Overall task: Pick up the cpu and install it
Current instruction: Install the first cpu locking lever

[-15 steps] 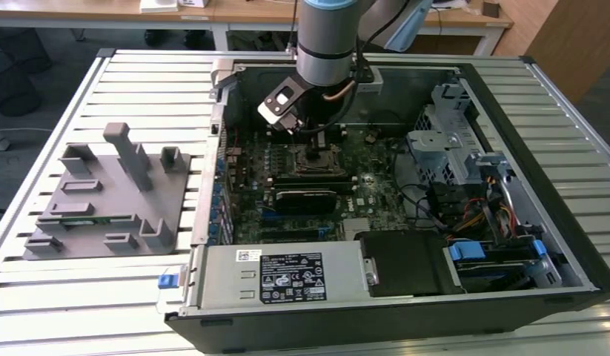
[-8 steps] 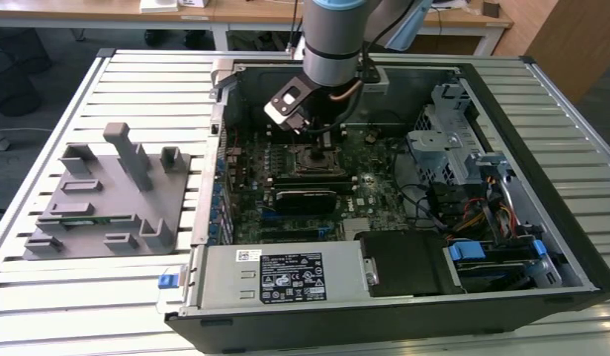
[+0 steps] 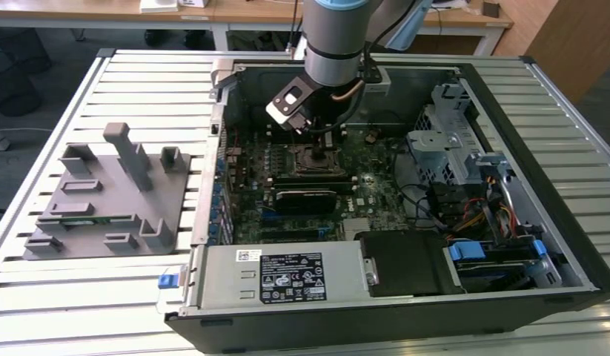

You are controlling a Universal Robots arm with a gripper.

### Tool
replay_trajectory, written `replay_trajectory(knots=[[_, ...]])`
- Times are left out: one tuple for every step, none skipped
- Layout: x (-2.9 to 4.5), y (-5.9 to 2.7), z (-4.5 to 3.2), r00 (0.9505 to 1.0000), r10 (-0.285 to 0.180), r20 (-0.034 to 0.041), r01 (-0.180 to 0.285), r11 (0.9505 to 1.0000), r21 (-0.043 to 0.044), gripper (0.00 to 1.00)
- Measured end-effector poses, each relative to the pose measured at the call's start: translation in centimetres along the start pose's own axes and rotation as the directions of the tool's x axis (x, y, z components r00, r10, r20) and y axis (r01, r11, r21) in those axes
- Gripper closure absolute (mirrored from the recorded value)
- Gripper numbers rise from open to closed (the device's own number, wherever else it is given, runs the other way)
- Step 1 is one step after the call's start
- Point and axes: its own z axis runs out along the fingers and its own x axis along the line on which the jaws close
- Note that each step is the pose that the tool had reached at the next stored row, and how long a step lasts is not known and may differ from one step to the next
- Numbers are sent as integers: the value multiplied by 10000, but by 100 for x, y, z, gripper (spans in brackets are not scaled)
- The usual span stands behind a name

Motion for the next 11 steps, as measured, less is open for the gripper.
replay_trajectory(knots=[[0,0,0,10000,0,0,0,10000,0,89],[0,1,0,10000,0,0,0,10000,-1,89],[0,1,0,10000,0,0,0,10000,-1,89],[0,1,-1,10000,1,0,-1,10000,0,89],[0,1,-5,10000,0,3,0,10000,2,89],[0,1,-11,10000,0,2,0,10000,1,89],[0,1,-18,10000,0,0,0,10000,0,89],[0,1,-34,10000,0,0,0,10000,0,89],[0,1,-45,10000,0,0,0,10000,0,89],[0,0,-57,10000,0,-1,0,10000,-1,89],[1,0,-70,10000,0,-1,0,10000,-1,89]])
